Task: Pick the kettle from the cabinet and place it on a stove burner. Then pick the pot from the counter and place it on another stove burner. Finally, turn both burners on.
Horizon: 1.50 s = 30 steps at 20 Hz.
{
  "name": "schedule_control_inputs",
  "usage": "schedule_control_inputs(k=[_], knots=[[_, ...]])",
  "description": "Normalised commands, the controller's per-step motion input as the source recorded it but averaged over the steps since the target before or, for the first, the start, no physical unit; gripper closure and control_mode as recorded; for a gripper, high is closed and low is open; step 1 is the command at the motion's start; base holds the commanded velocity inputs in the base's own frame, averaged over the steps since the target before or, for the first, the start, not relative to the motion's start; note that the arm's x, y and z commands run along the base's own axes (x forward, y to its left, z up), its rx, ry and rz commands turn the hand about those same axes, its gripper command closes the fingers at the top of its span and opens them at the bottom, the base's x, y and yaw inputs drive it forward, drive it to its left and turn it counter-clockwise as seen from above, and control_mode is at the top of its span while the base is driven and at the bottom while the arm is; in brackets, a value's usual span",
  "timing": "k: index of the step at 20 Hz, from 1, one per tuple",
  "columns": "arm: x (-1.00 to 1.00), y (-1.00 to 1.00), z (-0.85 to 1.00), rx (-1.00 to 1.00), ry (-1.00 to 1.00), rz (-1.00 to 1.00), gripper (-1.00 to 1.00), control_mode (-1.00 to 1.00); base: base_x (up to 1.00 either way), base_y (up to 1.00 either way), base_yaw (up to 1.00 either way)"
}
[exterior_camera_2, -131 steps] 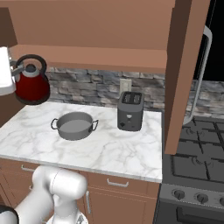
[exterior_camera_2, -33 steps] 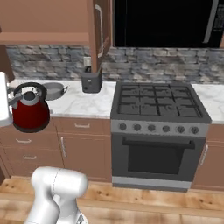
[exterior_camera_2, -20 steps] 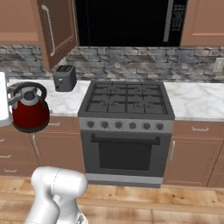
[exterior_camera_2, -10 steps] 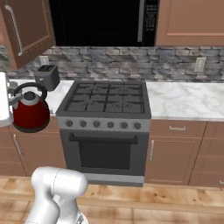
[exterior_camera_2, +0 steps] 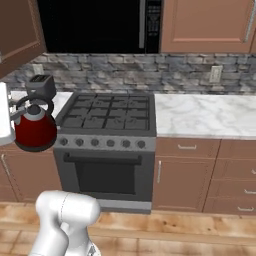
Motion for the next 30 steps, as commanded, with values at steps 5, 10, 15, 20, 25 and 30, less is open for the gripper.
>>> schedule_control_inputs(k=[5,10,15,20,25,30], knots=[[0.0,0.0,0.0,0.0,0.0,0.0,1.0,1.0,0.55,-0.17,0.0],[0.0,0.0,0.0,0.0,0.0,0.0,1.0,1.0,0.57,-0.1,0.02],[0.0,0.0,0.0,0.0,0.0,0.0,1.0,1.0,0.58,-0.11,0.05],[0.0,0.0,0.0,0.0,0.0,0.0,1.0,1.0,0.59,-0.17,0.08],[0.0,0.0,0.0,0.0,0.0,0.0,1.0,1.0,0.58,-0.22,0.1],[0.0,0.0,0.0,0.0,0.0,0.0,1.0,1.0,0.5,-0.3,0.08]])
